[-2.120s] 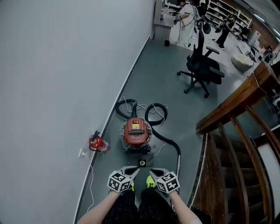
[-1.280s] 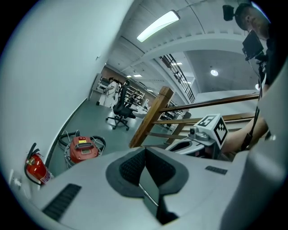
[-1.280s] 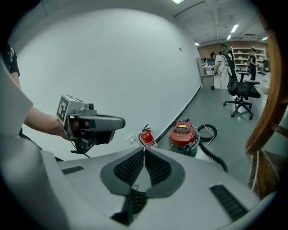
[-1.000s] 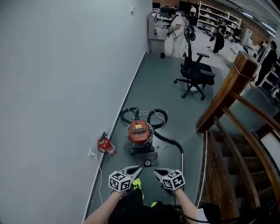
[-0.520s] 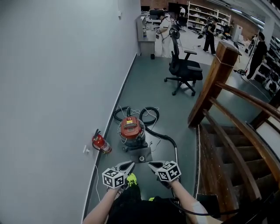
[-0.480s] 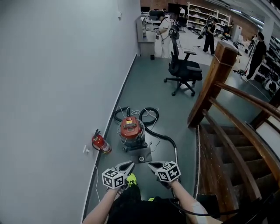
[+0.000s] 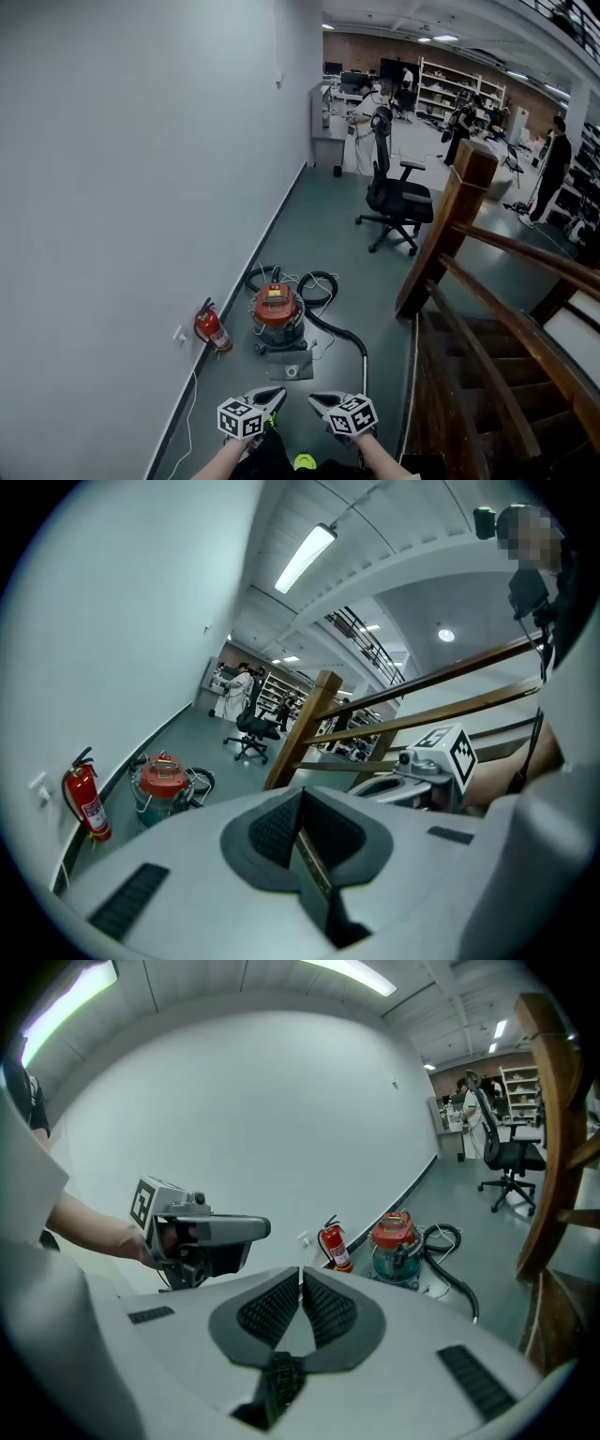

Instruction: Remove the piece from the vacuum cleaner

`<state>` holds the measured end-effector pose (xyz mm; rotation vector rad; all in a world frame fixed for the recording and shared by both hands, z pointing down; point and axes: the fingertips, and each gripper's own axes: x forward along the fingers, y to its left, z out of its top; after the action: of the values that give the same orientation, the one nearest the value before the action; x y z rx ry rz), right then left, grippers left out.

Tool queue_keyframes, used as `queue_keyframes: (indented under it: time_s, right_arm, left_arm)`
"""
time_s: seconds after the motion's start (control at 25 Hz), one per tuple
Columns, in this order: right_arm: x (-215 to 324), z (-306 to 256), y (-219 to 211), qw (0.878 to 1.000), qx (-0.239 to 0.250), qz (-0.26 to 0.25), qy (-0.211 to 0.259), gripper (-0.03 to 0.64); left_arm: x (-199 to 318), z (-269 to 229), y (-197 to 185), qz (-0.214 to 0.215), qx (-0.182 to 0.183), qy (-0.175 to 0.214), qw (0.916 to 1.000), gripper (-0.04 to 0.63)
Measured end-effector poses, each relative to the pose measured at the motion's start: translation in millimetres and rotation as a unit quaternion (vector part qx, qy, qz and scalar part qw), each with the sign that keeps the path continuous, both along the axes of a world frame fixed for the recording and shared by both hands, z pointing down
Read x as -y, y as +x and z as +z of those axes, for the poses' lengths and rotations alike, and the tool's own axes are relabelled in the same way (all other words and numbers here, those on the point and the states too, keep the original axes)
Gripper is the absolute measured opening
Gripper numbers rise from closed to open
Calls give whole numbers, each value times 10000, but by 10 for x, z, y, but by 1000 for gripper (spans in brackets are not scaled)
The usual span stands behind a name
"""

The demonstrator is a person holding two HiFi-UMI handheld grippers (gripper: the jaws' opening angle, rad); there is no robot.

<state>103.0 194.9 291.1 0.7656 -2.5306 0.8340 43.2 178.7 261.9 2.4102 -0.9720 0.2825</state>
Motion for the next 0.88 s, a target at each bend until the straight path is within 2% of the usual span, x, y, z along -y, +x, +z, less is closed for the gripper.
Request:
queue_keyframes:
  time_s: [0.28,0.6,0.88]
  right_arm:
    - [-245,-69,61,9999,66,-75,91,23]
    - [-355,-265,44,9981,-59,-79,615,15]
    - [-530,-388,-119,9966,3,-99,812,15]
  left_arm:
    - [-344,-78,176,51,-14,103,9999,14]
    - [-612,-219,136,84,79,284,9995,12]
    - [-813,-248,36,126,76,337,9993,14]
